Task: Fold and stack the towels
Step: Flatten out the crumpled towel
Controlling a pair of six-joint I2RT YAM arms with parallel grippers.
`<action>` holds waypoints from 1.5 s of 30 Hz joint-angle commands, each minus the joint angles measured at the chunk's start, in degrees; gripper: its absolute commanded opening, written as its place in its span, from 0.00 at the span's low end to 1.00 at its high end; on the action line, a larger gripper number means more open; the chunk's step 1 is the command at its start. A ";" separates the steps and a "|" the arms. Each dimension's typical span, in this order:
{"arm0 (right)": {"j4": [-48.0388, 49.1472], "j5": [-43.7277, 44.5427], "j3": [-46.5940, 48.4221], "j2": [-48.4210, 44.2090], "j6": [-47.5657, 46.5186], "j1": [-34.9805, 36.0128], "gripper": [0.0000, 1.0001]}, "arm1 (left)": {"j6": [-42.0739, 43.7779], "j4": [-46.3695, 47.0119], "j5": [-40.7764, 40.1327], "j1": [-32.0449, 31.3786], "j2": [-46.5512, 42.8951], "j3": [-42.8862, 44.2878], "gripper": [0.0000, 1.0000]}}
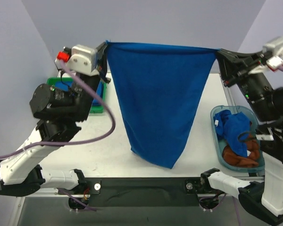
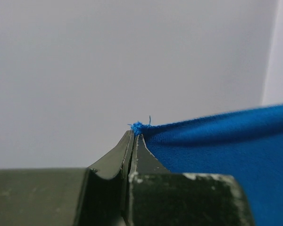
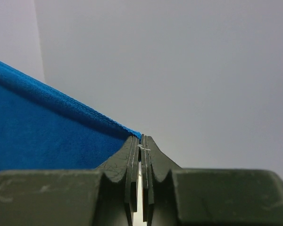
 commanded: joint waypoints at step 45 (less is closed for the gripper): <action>15.41 2.23 -18.14 14.30 2.91 -11.80 0.00 | -25.81 2.46 26.18 35.82 9.51 -11.81 0.00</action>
